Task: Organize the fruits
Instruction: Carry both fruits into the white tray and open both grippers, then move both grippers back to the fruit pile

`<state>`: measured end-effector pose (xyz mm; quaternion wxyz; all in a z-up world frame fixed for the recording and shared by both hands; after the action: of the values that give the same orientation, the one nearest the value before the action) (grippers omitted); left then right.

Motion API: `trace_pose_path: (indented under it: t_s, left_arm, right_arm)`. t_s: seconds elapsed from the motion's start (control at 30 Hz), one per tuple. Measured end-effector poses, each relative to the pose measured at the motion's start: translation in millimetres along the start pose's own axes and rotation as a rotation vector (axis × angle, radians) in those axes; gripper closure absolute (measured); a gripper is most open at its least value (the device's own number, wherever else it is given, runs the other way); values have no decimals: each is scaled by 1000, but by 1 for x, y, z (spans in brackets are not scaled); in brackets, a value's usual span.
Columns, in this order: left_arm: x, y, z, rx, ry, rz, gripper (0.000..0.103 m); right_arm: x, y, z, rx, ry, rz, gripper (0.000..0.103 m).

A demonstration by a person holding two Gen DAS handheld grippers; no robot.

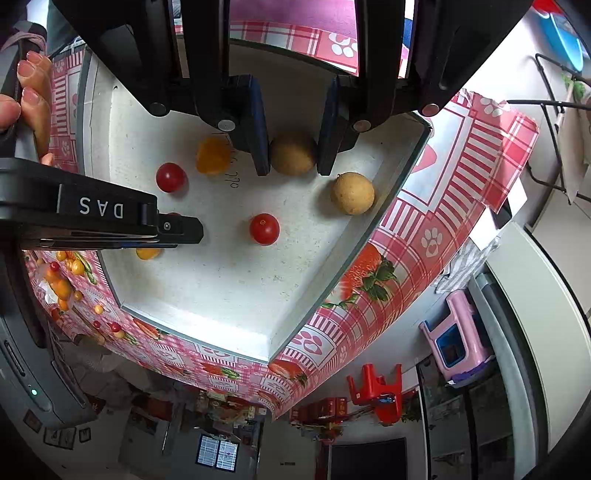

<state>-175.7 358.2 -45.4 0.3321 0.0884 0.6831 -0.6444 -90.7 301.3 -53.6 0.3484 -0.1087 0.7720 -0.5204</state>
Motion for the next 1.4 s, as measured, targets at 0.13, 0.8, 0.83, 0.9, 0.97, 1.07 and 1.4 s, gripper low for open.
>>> trace_pose_path:
  t_s: [0.13,0.8,0.83,0.9,0.97,1.07,1.4]
  left_arm:
    - [-1,1,0,-5,1,-6,76]
    - [-3,-14,9,-15,-14,32,24]
    - [-3,-15,10,-15,-14,32,24]
    - [-3,-18,14,-16,-8,34,24]
    - [-5,-20,19,-15,4,38,24]
    - [-8,-25,32,-11,27,48,24]
    - [-20,-38,88,30,126,75,24]
  right_arm:
    - [-1,6,-4,18,-23,-7,79]
    - [-1,-58,4,-21,-5,117,22]
    - [1,-61,8,-22,3,120,22]
    - [6,-66,17,-17,17,124,22]
    - [12,-70,27,-7,35,126,22]
    - [23,-77,47,6,73,129,22]
    - [75,-114,129,130,195,171,22]
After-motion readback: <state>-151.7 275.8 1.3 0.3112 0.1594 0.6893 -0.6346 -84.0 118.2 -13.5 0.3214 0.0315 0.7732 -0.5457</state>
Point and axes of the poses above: each gripper's, at about its wrist camera, not at the fingertips, and y roughly the way its jaws point, z to its right, x to its underside, the point moved 8 cm from there along y, roughly the way its jaws point, and after that the axes turned 2 degrees about -x, right-handed, at the moved point
